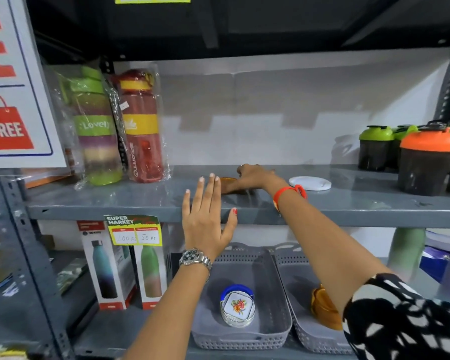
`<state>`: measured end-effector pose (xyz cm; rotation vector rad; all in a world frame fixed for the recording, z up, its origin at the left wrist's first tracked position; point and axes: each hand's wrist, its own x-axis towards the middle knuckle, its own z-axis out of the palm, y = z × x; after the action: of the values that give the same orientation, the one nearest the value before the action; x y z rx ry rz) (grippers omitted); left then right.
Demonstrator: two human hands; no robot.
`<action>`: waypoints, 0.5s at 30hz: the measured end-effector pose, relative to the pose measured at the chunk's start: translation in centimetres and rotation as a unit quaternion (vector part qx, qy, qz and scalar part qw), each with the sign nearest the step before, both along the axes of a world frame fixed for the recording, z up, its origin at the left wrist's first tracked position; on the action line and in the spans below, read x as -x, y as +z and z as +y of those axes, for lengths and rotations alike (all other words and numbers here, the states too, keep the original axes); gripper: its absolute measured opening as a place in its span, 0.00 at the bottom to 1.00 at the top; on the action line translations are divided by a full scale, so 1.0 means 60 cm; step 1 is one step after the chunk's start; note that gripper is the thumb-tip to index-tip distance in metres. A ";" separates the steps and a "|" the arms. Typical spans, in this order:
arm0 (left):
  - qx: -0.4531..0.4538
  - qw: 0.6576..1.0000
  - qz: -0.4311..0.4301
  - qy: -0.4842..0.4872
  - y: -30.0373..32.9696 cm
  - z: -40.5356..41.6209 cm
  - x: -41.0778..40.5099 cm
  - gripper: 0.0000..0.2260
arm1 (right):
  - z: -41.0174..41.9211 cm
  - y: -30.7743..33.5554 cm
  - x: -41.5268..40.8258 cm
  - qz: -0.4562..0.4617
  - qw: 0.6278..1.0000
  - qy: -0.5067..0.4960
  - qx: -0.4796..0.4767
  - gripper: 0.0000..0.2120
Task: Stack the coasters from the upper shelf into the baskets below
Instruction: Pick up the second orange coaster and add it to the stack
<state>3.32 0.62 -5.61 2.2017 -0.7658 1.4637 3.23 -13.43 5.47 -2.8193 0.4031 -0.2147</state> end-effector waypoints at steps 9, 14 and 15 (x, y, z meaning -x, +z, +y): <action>0.001 1.000 0.005 0.002 -0.002 -0.003 -0.003 0.29 | 0.000 -0.002 -0.008 -0.082 0.997 -0.006 0.011 0.28; 0.006 1.000 0.009 -0.007 -0.002 -0.004 -0.004 0.29 | -0.009 -0.009 0.039 -0.202 0.971 -0.069 0.104 0.40; 0.008 1.000 0.012 -0.008 -0.002 -0.004 -0.004 0.29 | -0.010 -0.014 0.052 -0.236 0.961 -0.086 0.115 0.42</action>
<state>3.56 0.36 -5.75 2.1918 -0.7599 1.4280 0.11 -14.02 4.64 -2.8170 0.5372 -1.0066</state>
